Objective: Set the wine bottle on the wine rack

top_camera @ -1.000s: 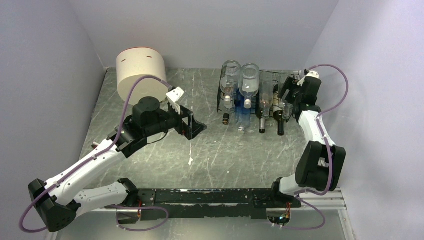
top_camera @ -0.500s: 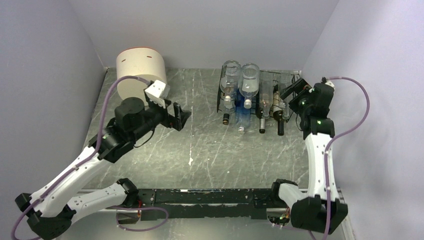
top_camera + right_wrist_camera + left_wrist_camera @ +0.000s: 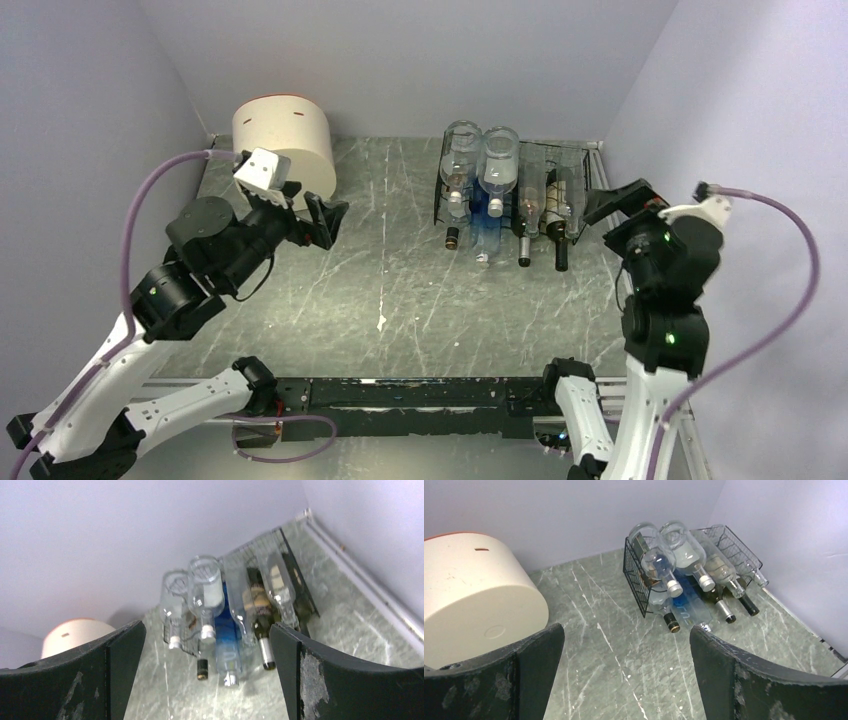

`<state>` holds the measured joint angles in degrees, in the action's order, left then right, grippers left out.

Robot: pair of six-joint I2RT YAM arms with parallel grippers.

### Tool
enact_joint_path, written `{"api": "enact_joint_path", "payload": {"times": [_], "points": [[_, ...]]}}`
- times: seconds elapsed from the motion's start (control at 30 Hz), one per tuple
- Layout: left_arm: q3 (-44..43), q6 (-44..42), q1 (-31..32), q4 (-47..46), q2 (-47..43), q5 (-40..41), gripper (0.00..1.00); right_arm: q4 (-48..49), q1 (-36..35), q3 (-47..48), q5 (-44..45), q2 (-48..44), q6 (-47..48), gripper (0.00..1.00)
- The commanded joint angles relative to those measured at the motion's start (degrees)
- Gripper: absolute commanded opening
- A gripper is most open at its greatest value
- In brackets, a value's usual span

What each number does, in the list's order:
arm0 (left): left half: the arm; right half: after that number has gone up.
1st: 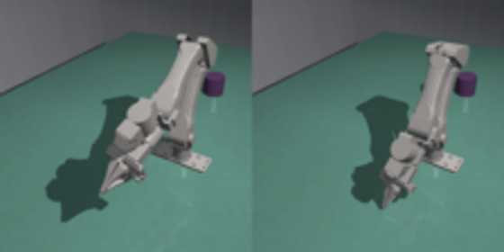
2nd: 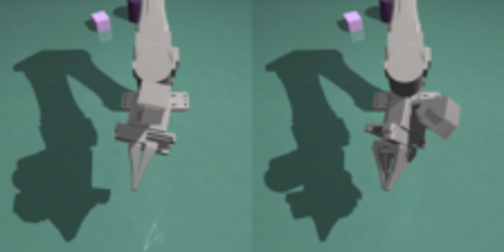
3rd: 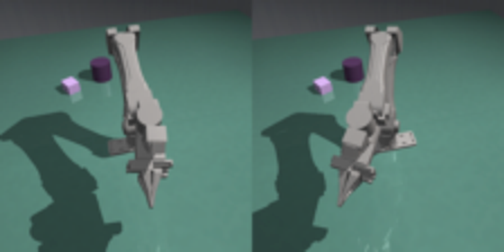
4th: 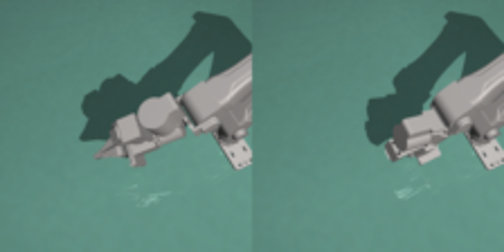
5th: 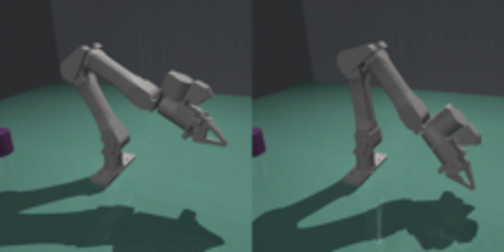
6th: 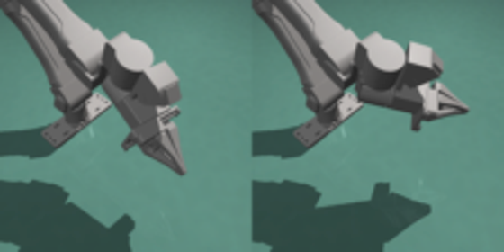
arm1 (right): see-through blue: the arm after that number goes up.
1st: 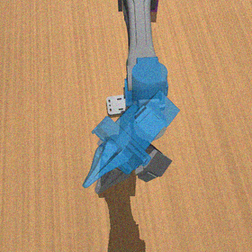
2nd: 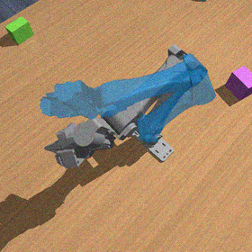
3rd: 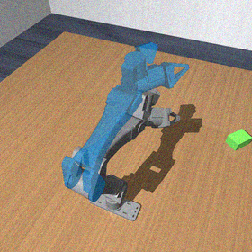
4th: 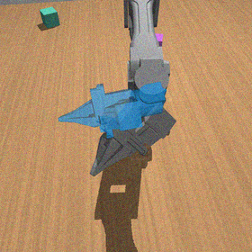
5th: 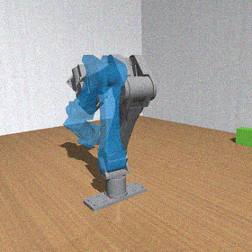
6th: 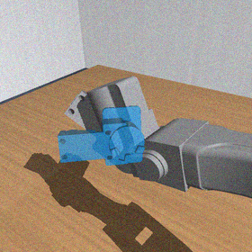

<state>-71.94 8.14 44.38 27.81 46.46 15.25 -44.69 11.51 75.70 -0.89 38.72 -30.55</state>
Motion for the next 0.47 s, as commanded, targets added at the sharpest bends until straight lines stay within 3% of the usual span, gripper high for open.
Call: {"api": "enact_joint_path", "payload": {"times": [0.0,0.43], "points": [[-3.65,0.18,-0.13,2.15,-1.62,1.21,0.99,-3.31,-0.24,5.17,4.03,-2.99,3.05,1.00],[-5.97,1.06,-0.13,4.00,-5.69,1.29,0.99,-6.25,-0.26,9.65,4.11,-6.44,4.79,1.00]]}}
